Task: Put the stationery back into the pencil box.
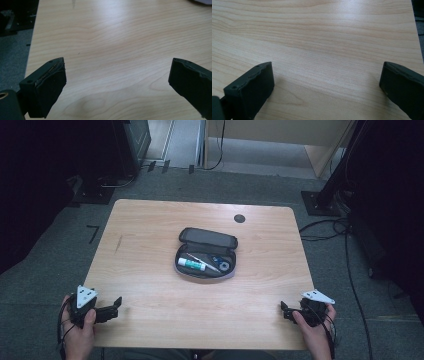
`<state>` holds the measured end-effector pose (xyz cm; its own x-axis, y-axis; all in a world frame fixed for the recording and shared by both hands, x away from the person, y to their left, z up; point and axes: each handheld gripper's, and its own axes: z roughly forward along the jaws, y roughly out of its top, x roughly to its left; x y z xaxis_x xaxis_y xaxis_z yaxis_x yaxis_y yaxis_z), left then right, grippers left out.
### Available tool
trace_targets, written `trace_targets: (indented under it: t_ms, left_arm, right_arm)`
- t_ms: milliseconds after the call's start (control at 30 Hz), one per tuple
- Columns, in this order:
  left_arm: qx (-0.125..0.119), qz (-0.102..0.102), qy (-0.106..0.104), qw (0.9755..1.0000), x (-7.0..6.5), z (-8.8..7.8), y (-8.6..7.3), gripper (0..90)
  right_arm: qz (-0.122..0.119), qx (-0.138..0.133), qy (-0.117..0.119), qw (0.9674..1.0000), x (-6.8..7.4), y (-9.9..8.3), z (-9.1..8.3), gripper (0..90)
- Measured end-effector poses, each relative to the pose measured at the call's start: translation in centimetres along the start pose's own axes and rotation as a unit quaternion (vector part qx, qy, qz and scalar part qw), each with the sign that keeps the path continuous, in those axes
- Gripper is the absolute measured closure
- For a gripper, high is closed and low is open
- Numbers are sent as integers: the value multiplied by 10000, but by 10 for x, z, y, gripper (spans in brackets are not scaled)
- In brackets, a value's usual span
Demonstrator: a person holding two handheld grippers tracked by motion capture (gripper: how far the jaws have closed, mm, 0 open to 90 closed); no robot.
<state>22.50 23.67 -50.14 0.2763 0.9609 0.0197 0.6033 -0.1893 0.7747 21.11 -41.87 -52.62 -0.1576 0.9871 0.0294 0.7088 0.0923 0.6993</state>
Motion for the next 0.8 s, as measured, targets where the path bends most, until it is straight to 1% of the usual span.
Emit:
trace_targets:
  t_ms: [33, 67, 167, 233, 333, 400, 467, 500, 600, 733, 800]
  left_arm:
    - [42, 5, 66, 10000, 3, -1, -2, 15]
    - [60, -26, 84, 9999, 6, -1, -4, 15]
    - [67, -188, 113, 9997, 15, -1, -6, 15]
    - [54, -288, 57, 9996, 18, 1, -6, 15]
    - [172, -149, 112, 9997, 15, 7, -6, 15]
    - [236, -135, 80, 9996, 15, 11, -7, 14]
    - [294, -103, 106, 9995, 14, 15, -7, 15]
    - [269, -96, 97, 9995, 14, 15, -7, 15]
    - [290, -163, 59, 9994, 16, 16, -7, 15]
    - [584, -26, 131, 9982, 13, 20, -5, 15]
    - [587, -17, 117, 9982, 13, 21, -5, 15]
  right_arm:
    - [3, 1, -5, 10000, 0, 0, 0, 0]
    - [15, 1, -8, 10000, 0, 0, 0, 0]
    - [24, -4, -27, 10000, 0, 0, 0, 0]
    - [28, -7, -37, 10000, 0, 0, 0, 0]
    - [28, -7, -42, 10000, 0, 0, 0, 0]
    - [35, -8, -49, 10000, 0, 0, 0, 0]
    - [38, -8, -54, 10000, 0, 1, 1, 0]
    - [40, -8, -56, 10000, 0, 1, 1, 0]
    - [46, -8, -65, 10000, 0, 1, 1, 0]
    - [44, -15, -76, 10000, 0, 1, 1, 0]
    - [47, -15, -78, 10000, 0, 1, 1, 0]
